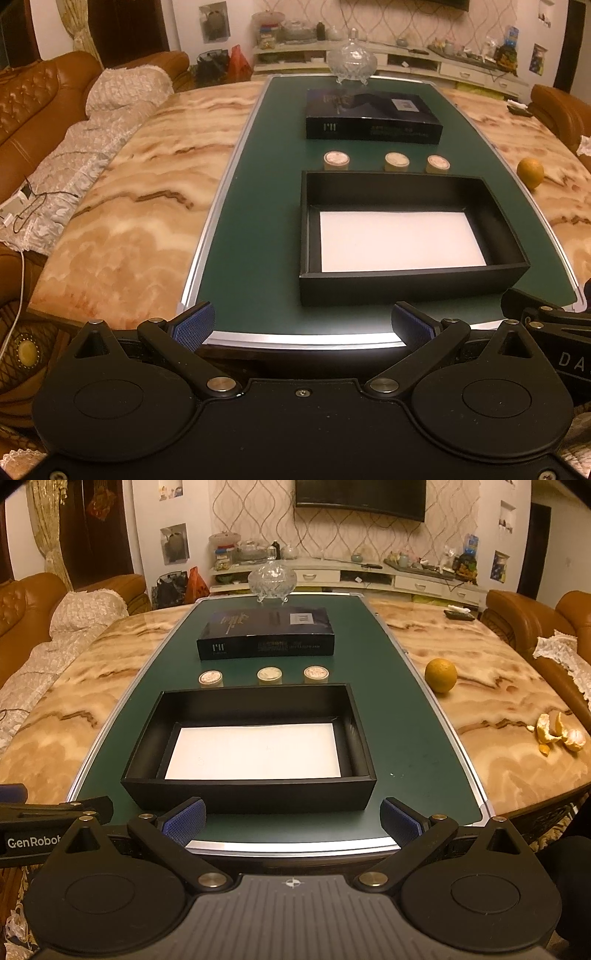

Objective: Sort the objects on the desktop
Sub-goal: 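Move the right tool forward over the tray toward the three round tins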

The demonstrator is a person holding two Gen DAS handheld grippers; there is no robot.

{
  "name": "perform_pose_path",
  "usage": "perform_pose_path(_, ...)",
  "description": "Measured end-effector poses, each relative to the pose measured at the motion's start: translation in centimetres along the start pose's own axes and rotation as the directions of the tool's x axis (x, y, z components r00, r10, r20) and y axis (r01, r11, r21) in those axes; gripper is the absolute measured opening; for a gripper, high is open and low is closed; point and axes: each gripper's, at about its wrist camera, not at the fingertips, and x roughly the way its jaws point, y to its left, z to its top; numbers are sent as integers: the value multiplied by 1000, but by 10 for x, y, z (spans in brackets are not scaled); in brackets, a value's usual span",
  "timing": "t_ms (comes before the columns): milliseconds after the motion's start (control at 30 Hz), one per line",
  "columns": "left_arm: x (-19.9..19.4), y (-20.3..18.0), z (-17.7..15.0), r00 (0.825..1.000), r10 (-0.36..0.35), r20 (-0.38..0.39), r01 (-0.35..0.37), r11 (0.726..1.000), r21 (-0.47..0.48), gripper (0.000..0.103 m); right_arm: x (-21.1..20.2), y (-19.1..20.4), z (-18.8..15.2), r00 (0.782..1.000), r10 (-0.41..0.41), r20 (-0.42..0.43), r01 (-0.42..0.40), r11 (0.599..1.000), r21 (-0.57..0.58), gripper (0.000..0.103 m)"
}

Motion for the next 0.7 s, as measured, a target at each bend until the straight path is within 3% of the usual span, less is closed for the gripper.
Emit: perform_pose_path(700,26,0,19,999,25,-36,-26,1000,-3,103,29,-1,14,999,4,-44,-3,1000,11,103)
